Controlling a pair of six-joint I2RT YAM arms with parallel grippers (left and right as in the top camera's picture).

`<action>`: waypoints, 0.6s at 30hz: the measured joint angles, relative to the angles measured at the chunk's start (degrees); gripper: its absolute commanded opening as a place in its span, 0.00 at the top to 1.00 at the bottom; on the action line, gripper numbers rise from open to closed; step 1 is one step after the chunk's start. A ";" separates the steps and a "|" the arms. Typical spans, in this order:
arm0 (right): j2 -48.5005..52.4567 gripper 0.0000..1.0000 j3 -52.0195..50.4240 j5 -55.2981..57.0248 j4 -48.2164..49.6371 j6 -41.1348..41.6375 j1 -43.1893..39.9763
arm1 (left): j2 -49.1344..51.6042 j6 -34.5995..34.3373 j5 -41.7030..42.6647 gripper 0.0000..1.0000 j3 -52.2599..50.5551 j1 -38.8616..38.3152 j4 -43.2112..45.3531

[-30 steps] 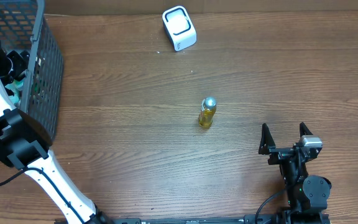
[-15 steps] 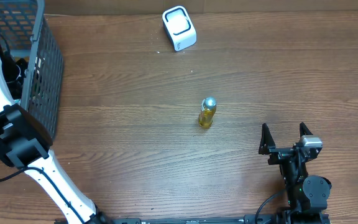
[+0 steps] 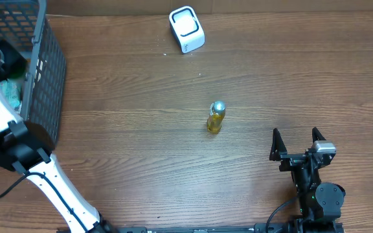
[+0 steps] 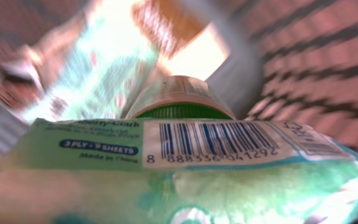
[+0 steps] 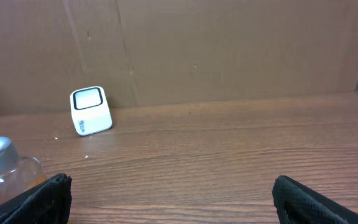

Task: Scan the item barcode
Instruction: 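Reach the left gripper into the basket and grasp the green tissue pack, then carry the green tissue pack with the left gripper under the scanner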

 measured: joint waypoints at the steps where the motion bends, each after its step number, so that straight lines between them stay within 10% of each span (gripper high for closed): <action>1: 0.00 0.00 0.00 0.00 0.02 0.02 0.00 | -0.42 -0.39 0.48 0.76 4.26 0.00 -0.79; 18: 0.00 0.00 0.00 0.00 0.02 0.02 0.00 | -17.57 -2.10 9.09 0.78 15.43 -17.77 -4.87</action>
